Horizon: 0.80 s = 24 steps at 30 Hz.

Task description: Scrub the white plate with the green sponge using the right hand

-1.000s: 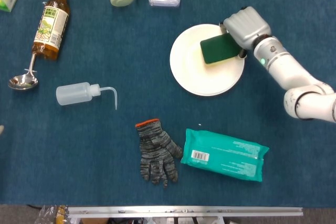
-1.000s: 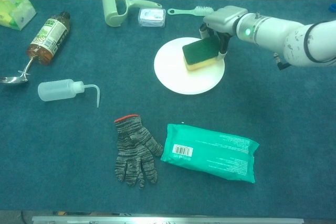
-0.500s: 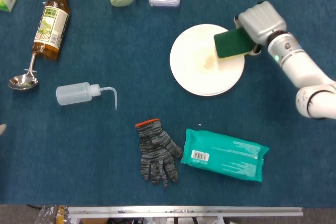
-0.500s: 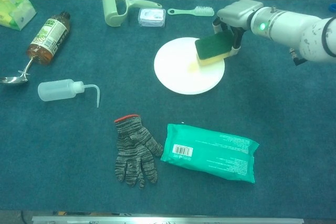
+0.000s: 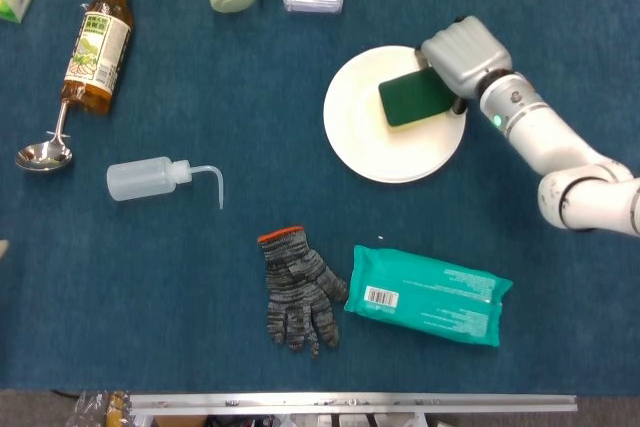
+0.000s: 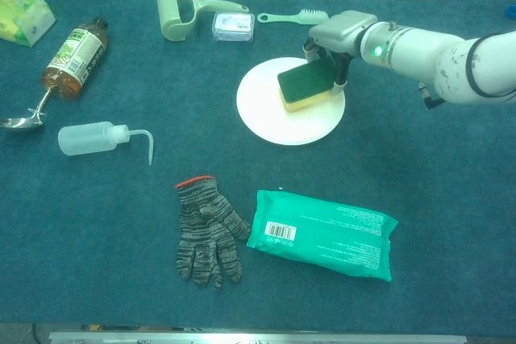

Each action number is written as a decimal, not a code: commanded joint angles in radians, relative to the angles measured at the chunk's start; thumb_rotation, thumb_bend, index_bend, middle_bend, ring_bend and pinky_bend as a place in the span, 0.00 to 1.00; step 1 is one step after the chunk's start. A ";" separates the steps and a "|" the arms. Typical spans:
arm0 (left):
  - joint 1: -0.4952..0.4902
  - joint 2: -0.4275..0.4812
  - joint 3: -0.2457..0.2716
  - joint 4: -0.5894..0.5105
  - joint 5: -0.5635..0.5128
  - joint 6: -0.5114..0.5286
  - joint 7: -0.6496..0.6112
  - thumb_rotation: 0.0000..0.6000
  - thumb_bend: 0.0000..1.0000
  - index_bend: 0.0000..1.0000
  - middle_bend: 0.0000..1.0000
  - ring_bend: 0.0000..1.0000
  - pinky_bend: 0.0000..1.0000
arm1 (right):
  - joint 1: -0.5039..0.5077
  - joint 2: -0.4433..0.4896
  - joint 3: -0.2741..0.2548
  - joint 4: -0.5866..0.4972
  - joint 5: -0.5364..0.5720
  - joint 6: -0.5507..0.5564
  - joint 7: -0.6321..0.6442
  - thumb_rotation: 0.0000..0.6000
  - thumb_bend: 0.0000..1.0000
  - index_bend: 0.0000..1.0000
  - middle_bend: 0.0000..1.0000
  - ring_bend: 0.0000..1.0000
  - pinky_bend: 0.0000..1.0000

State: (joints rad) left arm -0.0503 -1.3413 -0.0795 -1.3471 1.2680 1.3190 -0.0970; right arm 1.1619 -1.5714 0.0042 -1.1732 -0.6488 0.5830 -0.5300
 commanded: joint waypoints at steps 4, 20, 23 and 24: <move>0.000 -0.003 -0.002 0.007 -0.004 -0.006 -0.006 1.00 0.00 0.05 0.00 0.00 0.04 | -0.006 0.010 -0.031 0.012 0.027 -0.001 -0.017 1.00 0.08 0.43 0.63 0.51 0.25; -0.008 -0.015 -0.001 0.011 0.008 -0.012 -0.004 1.00 0.00 0.05 0.00 0.00 0.04 | -0.004 0.082 -0.012 -0.093 0.054 0.073 -0.038 1.00 0.08 0.43 0.63 0.51 0.25; -0.005 -0.014 -0.001 0.010 0.006 -0.010 -0.004 1.00 0.00 0.05 0.00 0.00 0.04 | 0.005 0.050 0.000 -0.070 0.041 0.053 -0.028 1.00 0.08 0.43 0.63 0.51 0.25; -0.004 -0.013 0.000 0.011 0.004 -0.011 -0.007 1.00 0.00 0.05 0.00 0.00 0.04 | 0.008 0.040 0.004 -0.062 0.036 0.046 -0.024 1.00 0.08 0.43 0.63 0.51 0.25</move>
State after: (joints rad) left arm -0.0553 -1.3552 -0.0801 -1.3363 1.2732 1.3082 -0.1029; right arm 1.1638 -1.5173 0.0008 -1.2473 -0.6046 0.6398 -0.5612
